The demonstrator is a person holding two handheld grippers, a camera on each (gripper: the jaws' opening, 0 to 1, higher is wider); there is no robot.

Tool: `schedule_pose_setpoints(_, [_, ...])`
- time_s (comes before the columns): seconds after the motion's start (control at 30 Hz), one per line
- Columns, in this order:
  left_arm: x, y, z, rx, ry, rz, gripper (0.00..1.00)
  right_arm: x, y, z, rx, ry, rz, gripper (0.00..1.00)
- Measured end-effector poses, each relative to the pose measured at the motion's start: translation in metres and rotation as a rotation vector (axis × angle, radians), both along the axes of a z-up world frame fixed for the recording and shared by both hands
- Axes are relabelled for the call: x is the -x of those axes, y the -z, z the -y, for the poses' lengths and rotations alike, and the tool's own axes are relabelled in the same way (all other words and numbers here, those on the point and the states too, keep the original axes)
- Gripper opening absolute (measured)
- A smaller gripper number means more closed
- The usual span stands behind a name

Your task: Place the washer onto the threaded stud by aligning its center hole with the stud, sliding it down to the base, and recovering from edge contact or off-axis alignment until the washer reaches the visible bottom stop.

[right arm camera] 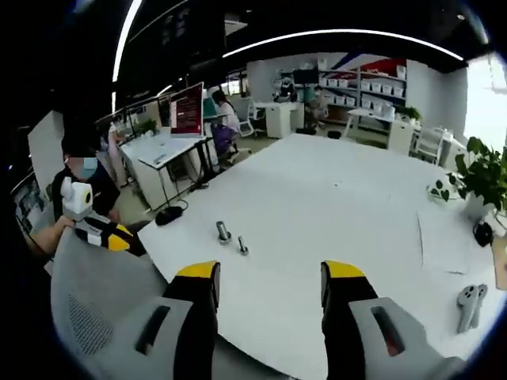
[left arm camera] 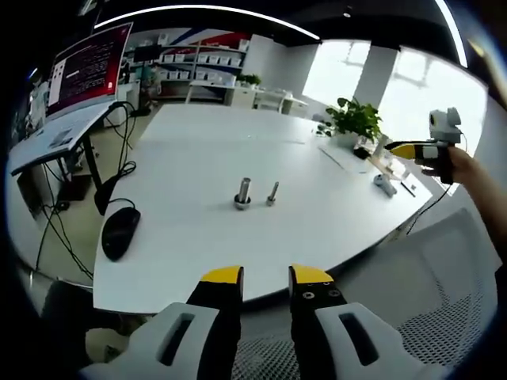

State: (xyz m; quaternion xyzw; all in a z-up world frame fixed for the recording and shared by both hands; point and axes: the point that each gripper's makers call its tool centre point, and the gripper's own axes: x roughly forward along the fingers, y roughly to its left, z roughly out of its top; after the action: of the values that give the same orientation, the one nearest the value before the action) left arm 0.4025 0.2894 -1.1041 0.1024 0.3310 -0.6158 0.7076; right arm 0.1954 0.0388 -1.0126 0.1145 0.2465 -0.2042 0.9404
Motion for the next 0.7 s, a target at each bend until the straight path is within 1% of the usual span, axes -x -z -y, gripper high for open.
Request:
schedule_pose_setpoints(0.03, [0.000,0.000,0.000,0.000,-0.001,-0.001,0.21,0.010,0.000,-0.001,0.004,0.044,0.019,0.54])
schedule_pose_setpoints(0.1, [-0.001,0.000,0.000,0.002,-0.003,-0.001,0.21,0.025,0.002,-0.005,-0.005,0.104,0.045,0.53])
schedule_pose_setpoints(0.17, [-0.001,0.001,0.000,0.003,-0.002,-0.001,0.22,0.038,0.009,-0.012,-0.016,0.154,0.053,0.53])
schedule_pose_setpoints(0.27, [0.000,0.000,0.000,0.002,-0.002,0.000,0.22,0.051,0.021,-0.021,-0.028,0.196,0.047,0.53])
schedule_pose_setpoints(0.3, [0.000,0.000,0.000,0.003,-0.001,0.002,0.22,0.058,0.026,-0.026,-0.018,0.207,0.030,0.53])
schedule_pose_setpoints(0.37, [-0.001,-0.001,0.000,0.009,-0.009,-0.001,0.22,0.066,0.029,-0.026,-0.005,0.229,0.019,0.53])
schedule_pose_setpoints(0.47, [0.000,-0.002,0.000,0.009,-0.007,0.001,0.21,0.071,0.039,-0.035,-0.029,0.232,0.013,0.53])
schedule_pose_setpoints(0.5, [0.000,-0.002,0.000,0.010,-0.007,0.001,0.21,0.072,0.046,-0.040,-0.040,0.228,-0.002,0.53])
schedule_pose_setpoints(0.57, [0.000,-0.002,0.000,0.012,-0.012,0.000,0.21,0.070,0.052,-0.049,-0.048,0.224,-0.010,0.53])
schedule_pose_setpoints(0.6, [-0.001,-0.002,0.000,0.013,-0.011,0.000,0.21,0.068,0.060,-0.050,-0.065,0.209,-0.014,0.53])
schedule_pose_setpoints(0.63, [-0.001,-0.002,0.001,0.013,-0.009,0.000,0.21,0.064,0.066,-0.055,-0.097,0.203,-0.010,0.53])
schedule_pose_setpoints(0.67, [-0.001,-0.003,0.002,0.019,0.003,0.007,0.20,0.057,0.065,-0.061,-0.141,0.208,0.013,0.53])
schedule_pose_setpoints(0.7, [0.000,-0.004,0.002,0.022,0.004,0.005,0.19,0.053,0.064,-0.062,-0.142,0.193,0.028,0.52])
